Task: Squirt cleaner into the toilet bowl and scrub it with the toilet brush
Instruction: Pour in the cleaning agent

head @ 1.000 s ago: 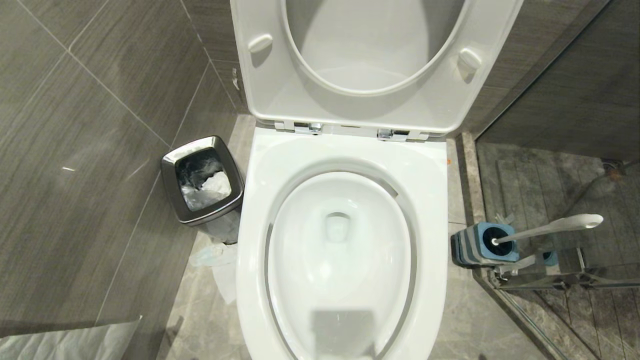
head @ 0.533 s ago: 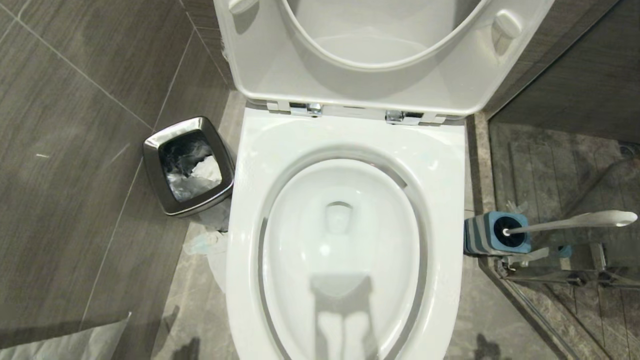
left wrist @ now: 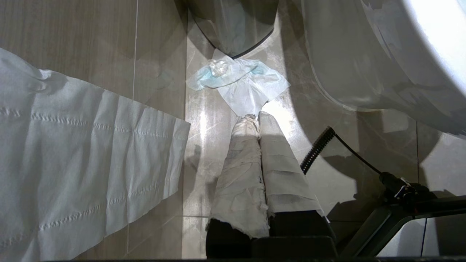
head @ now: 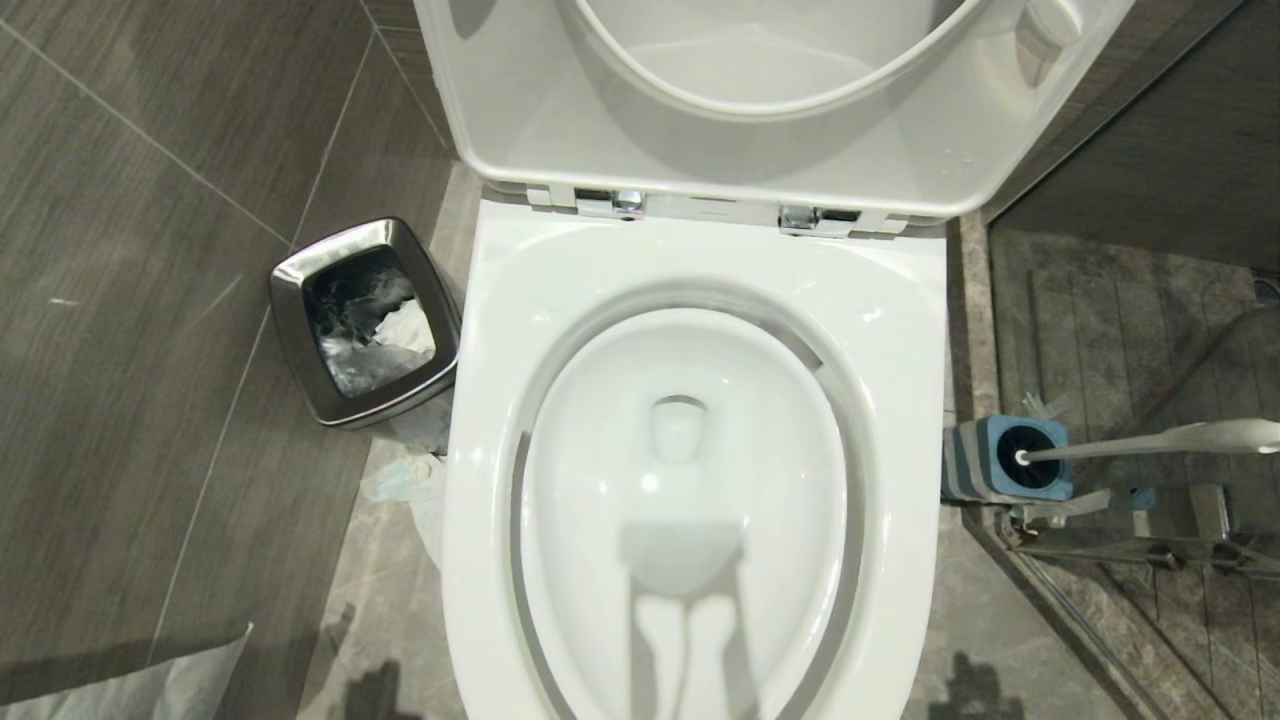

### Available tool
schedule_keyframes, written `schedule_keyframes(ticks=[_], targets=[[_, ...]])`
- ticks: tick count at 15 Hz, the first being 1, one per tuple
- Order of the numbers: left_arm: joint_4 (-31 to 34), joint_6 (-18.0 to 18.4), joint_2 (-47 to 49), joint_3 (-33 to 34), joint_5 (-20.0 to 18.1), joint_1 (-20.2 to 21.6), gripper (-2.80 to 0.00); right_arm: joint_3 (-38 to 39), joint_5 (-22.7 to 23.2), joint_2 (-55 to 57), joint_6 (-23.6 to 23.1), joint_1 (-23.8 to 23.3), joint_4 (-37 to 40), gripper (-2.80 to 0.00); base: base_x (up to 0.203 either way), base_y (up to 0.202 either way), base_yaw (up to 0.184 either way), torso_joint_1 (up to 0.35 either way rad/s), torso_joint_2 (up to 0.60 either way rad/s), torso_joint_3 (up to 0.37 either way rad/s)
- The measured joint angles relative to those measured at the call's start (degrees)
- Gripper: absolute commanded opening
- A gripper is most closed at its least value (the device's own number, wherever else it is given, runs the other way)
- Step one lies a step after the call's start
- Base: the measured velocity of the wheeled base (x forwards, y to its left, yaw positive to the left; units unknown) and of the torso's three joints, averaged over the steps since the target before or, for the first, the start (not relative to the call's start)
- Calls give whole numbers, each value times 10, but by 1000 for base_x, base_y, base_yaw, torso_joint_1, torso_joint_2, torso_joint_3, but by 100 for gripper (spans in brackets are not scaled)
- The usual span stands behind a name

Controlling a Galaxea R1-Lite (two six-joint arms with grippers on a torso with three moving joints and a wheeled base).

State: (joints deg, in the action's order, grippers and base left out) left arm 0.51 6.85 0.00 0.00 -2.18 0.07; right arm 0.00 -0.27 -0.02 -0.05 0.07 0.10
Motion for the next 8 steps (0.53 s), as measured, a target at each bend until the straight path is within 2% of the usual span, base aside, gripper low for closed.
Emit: schedule_keyframes(ticks=[6,8], targets=[[0,0,0,0,0,0,-280,0,0,0,0,0,0,-280,0,0,0,0,0,0],[0,0,0,0,0,0,-280,0,0,0,0,0,0,-280,0,0,0,4,2,-107]])
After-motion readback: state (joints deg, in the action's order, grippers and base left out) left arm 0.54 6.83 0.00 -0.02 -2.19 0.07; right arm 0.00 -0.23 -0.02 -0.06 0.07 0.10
